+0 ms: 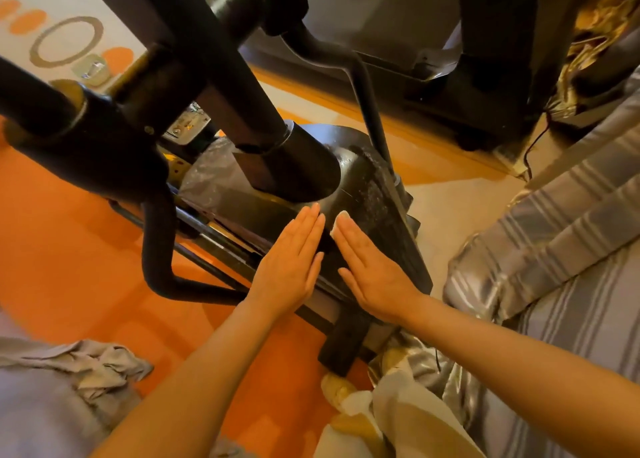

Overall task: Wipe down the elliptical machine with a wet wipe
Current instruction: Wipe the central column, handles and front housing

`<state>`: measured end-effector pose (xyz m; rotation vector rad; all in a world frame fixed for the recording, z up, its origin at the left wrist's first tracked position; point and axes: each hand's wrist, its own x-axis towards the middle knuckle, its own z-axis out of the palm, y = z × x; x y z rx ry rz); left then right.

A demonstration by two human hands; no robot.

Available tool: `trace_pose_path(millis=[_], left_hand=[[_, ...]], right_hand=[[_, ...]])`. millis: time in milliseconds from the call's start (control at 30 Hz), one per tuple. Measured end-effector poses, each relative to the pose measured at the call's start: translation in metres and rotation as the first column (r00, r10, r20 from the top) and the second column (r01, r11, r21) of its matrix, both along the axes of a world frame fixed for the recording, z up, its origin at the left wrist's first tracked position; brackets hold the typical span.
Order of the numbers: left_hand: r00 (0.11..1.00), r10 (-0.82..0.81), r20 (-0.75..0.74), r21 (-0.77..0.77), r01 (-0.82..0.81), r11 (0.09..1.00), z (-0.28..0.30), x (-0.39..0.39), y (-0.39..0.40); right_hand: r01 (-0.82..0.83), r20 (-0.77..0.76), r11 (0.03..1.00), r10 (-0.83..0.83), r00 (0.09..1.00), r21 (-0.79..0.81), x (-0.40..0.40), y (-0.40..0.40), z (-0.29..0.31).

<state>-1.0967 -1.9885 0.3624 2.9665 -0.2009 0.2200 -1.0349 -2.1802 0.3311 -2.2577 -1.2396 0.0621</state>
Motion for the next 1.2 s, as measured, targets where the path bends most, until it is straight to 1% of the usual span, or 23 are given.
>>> trace_pose_path(millis=[33, 67, 133, 167, 200, 233, 300, 367, 433, 533, 600, 667, 733, 800, 867, 900, 1000, 1067, 1200], left_hand=[[1.0, 0.004, 0.004, -0.001, -0.004, 1.0, 0.001, 0.0, 0.0], [1.0, 0.02, 0.006, -0.016, -0.02, 1.0, 0.002, 0.0, 0.0], [0.997, 0.072, -0.002, -0.044, -0.072, 0.996, 0.004, -0.001, 0.002], [0.996, 0.094, -0.007, -0.042, -0.094, 0.995, 0.004, -0.002, 0.003], [0.995, 0.101, -0.012, -0.034, -0.101, 0.994, 0.005, -0.003, 0.004], [0.995, 0.097, -0.025, -0.033, -0.098, 0.995, 0.005, -0.004, 0.005], [0.994, 0.087, -0.069, -0.066, -0.092, 0.994, 0.008, -0.004, 0.007], [0.992, 0.083, -0.095, -0.072, -0.09, 0.993, 0.01, -0.004, 0.012], [0.991, 0.081, -0.109, -0.05, -0.087, 0.995, 0.013, -0.003, 0.014], [0.988, 0.102, -0.116, -0.022, -0.106, 0.994, 0.016, -0.002, 0.01], [0.985, 0.118, -0.125, -0.023, -0.122, 0.992, 0.017, -0.004, 0.006], [0.983, 0.131, -0.131, -0.031, -0.136, 0.99, 0.017, -0.004, 0.003], [0.982, 0.146, -0.119, -0.044, -0.152, 0.987, 0.017, -0.004, 0.0], [0.984, 0.154, -0.093, -0.045, -0.159, 0.986, 0.015, -0.004, -0.004], [0.987, 0.138, -0.086, -0.043, -0.142, 0.989, 0.013, -0.005, -0.003], [0.989, 0.118, -0.091, -0.043, -0.123, 0.992, 0.012, -0.005, -0.001], [0.996, 0.019, -0.092, -0.04, -0.023, 0.999, 0.009, -0.005, 0.013], [0.993, -0.053, -0.104, -0.05, 0.048, 0.998, 0.007, -0.004, 0.024], [0.981, -0.173, -0.083, -0.029, 0.172, 0.985, 0.004, 0.0, 0.041]], right_hand=[[0.014, 0.012, 1.0, -0.013, 1.0, -0.014, 0.006, 0.0, 0.002], [0.07, -0.012, 0.998, -0.07, 0.997, -0.003, 0.014, 0.004, 0.005], [0.25, -0.137, 0.968, -0.246, 0.959, 0.007, 0.028, 0.02, 0.015], [0.302, -0.176, 0.953, -0.296, 0.939, 0.004, 0.03, 0.03, 0.02], [0.309, -0.173, 0.951, -0.303, 0.937, 0.013, 0.028, 0.038, 0.023], [0.268, -0.143, 0.963, -0.262, 0.954, 0.022, 0.022, 0.043, 0.025], [0.118, -0.054, 0.993, -0.117, 0.992, 0.019, 0.003, 0.044, 0.021], [-0.005, 0.023, 1.0, 0.006, 1.0, -0.019, -0.008, 0.034, 0.013], [-0.06, 0.089, 0.997, 0.064, 0.994, -0.044, -0.003, 0.023, 0.004], [-0.062, 0.13, 0.997, 0.067, 0.989, -0.046, 0.006, 0.02, 0.001], [-0.007, 0.107, 1.0, 0.008, 0.994, -0.011, 0.003, 0.025, 0.003], [0.105, 0.071, 0.994, -0.105, 0.992, 0.006, 0.001, 0.031, 0.008], [0.229, -0.008, 0.973, -0.229, 0.973, 0.007, 0.002, 0.037, 0.013], [0.311, -0.089, 0.951, -0.31, 0.947, -0.001, 0.0, 0.041, 0.016], [0.342, -0.096, 0.94, -0.339, 0.936, 0.012, -0.01, 0.043, 0.016], [0.335, -0.063, 0.942, -0.333, 0.941, 0.027, -0.016, 0.043, 0.015], [0.224, 0.061, 0.974, -0.226, 0.972, 0.029, -0.029, 0.035, 0.009], [0.186, 0.063, 0.982, -0.183, 0.981, -0.045, -0.039, 0.029, 0.0], [0.255, 0.04, 0.949, -0.252, 0.967, -0.184, -0.073, 0.038, -0.028]])
